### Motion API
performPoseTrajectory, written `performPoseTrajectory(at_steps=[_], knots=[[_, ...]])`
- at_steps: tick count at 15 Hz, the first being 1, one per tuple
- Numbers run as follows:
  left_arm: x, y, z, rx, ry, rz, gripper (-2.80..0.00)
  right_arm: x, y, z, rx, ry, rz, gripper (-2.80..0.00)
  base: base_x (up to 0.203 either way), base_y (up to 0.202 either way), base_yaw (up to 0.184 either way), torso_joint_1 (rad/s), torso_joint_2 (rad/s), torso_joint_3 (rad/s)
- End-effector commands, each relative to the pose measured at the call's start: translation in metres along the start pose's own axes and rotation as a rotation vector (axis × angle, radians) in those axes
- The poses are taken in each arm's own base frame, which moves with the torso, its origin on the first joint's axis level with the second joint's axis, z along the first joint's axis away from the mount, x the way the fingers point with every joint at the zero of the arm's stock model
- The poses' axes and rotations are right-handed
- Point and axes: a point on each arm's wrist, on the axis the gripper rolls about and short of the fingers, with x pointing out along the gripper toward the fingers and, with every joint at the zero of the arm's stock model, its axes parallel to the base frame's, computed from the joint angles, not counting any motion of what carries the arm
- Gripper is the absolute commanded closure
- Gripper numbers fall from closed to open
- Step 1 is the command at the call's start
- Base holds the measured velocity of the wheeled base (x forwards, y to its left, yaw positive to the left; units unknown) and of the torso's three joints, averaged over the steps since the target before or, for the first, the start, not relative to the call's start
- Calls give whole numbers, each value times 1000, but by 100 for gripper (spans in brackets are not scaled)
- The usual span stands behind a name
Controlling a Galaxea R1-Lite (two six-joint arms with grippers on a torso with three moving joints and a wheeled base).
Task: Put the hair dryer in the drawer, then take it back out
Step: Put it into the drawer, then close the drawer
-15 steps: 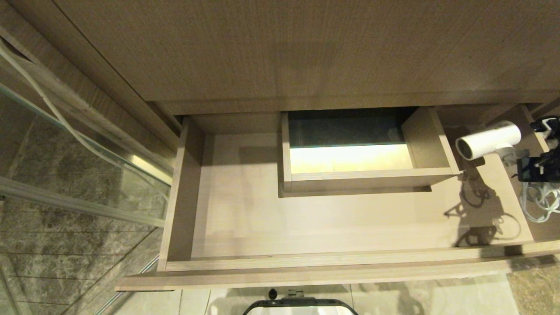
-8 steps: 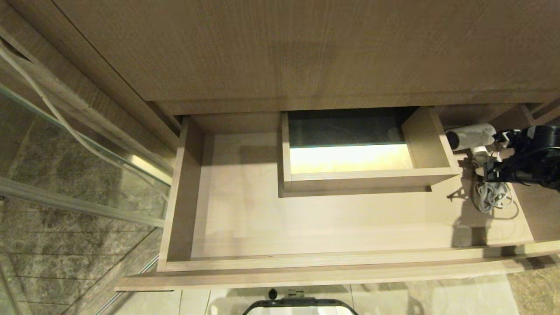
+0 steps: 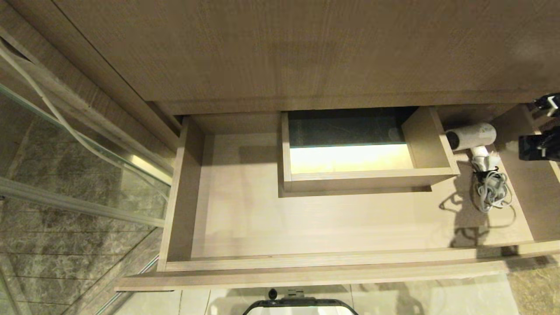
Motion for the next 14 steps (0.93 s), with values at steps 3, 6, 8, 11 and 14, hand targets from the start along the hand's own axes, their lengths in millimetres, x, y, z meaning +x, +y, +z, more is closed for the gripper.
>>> performPoseTrajectory(at_steps=[3,6,8,11,14], knots=[[0,0,0,0,0,0,0,-149,15,-42,-71,32,20,0,0,0,0,0,0,0],[0,0,0,0,0,-1,0,-194,37,-117,-113,209,57,0,0,0,0,0,0,0],[0,0,0,0,1,-1,0,-210,49,-161,-139,385,79,0,0,0,0,0,0,0],[0,0,0,0,0,-1,0,-206,52,-175,-152,532,117,0,0,0,0,0,0,0],[0,0,0,0,0,0,0,-179,50,-172,-154,560,132,0,0,0,0,0,0,0]])
